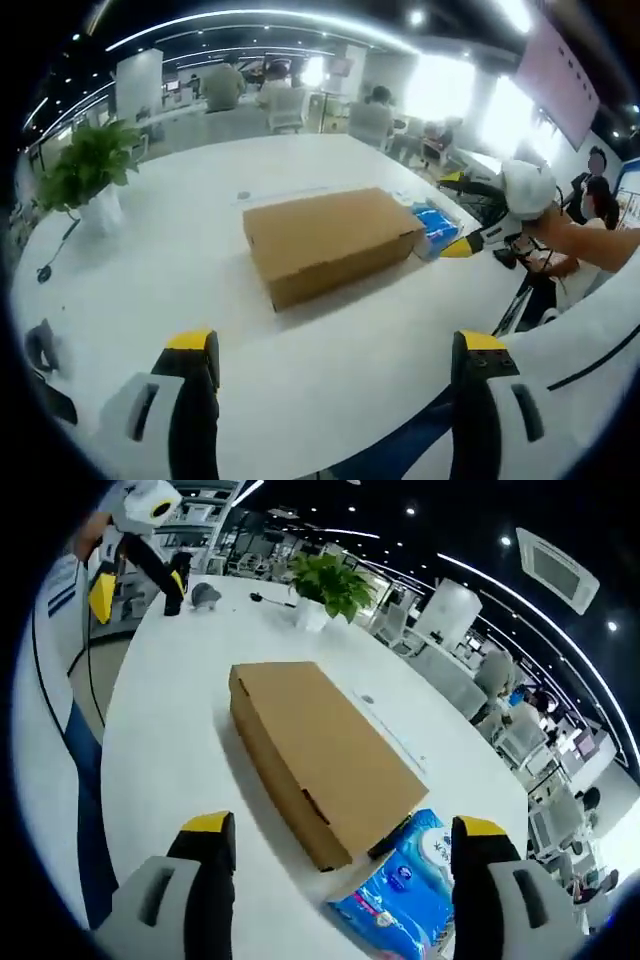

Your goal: Operate the shoe box by opening the lid, removing the specified soft item, and placing it in the target area until the item is outside and the box remains undamaged.

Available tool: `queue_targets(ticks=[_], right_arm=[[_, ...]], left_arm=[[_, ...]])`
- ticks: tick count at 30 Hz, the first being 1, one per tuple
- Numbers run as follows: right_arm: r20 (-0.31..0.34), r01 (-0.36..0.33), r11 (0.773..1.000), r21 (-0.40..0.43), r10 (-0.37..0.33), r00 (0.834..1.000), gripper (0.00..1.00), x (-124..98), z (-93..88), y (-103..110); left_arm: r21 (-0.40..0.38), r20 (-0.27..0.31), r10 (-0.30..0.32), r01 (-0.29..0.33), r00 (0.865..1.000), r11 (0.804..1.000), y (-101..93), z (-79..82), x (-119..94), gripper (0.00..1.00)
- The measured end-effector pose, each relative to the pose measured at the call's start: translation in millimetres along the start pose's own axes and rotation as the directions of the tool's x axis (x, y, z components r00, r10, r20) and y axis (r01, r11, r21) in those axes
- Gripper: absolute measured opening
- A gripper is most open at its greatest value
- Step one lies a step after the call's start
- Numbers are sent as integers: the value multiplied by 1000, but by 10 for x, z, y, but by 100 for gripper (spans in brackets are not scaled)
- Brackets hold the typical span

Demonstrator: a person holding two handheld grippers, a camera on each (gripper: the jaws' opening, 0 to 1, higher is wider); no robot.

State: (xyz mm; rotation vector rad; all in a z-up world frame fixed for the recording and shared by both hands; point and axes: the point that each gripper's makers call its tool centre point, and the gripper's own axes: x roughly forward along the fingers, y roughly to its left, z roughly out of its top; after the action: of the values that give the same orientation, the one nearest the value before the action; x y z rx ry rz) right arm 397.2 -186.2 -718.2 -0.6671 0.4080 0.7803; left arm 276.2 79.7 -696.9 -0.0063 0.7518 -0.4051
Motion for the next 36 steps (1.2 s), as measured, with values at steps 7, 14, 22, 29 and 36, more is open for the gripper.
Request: queue_targets(ticks=[7, 14, 22, 29, 36], right_arm=[[-8, 31, 967, 252, -30, 1000, 93, -497, -37, -229], [16, 48, 841, 539, -67, 998, 96, -1032, -224, -354], [-34, 82, 803, 591, -77, 996, 96, -1289, -564, -171], [9, 79, 755, 650, -112, 994, 95, -1198, -450, -190], [25, 70, 753, 654, -114, 993, 95, -1094, -385, -230]], left_arm=[[-30, 7, 4, -4, 1000, 1000, -12, 102, -40, 99], [-42, 28, 0, 1, 1000, 999, -38, 157, -61, 99], [-63, 1, 3, -3, 1000, 998, -31, 71, -20, 99], [-57, -8, -15, 14, 1000, 998, -96, 100, 63, 99], [-55, -9, -3, 2, 1000, 999, -55, 139, 64, 99]])
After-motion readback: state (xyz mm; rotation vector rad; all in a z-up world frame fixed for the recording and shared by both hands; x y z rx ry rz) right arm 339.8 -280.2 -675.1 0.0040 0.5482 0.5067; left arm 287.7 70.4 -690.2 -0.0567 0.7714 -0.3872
